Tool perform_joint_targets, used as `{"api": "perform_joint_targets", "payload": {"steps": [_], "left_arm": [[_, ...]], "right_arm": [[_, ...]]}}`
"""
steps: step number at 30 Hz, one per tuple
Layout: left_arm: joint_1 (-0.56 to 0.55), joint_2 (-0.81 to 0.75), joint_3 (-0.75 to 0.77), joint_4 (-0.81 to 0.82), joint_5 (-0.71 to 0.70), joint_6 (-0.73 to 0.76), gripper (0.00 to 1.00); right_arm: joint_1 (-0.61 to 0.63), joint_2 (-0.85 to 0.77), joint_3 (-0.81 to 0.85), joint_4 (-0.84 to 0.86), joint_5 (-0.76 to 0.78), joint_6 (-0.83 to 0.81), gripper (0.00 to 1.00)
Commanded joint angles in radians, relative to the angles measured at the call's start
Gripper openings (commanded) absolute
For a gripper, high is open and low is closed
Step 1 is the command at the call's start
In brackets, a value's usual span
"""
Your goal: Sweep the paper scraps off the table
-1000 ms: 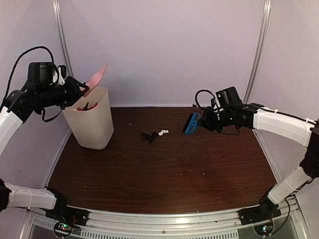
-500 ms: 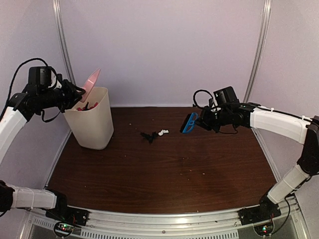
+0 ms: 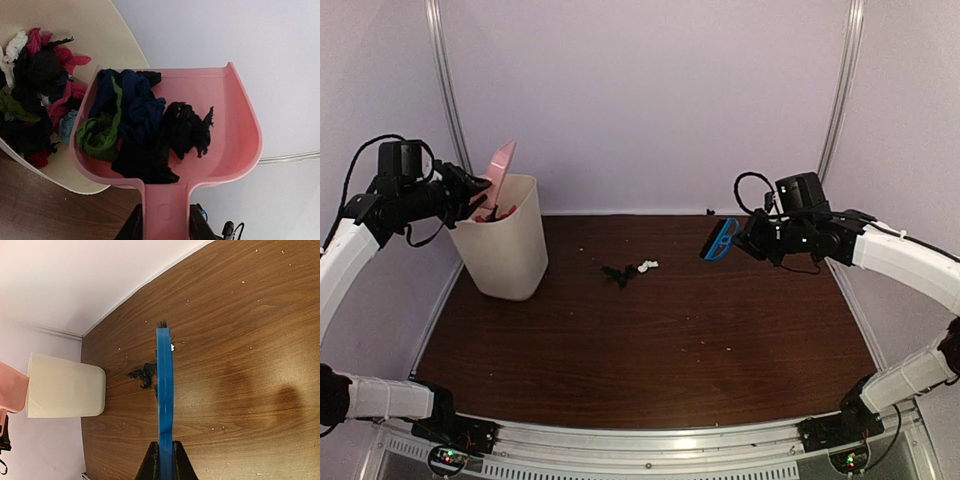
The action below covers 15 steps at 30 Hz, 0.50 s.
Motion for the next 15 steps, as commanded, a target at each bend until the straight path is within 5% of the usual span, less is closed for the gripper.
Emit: {"api": "perform_joint_targets", "payload": {"steps": [1,15], "left_arm": [[0.024,-0.011,-0.018,0.135,0.059,-0.127,0.00],[0.046,-0.040,-0.075,0.220,0.085,-0.471,0.00]], "right_arm": [[-0.005,-0.034,-0.032,-0.022,0.038,0.018,0.00],[-0.006,-0.079,-0.043,-0.063,0.043,0.012,0.00]]}}
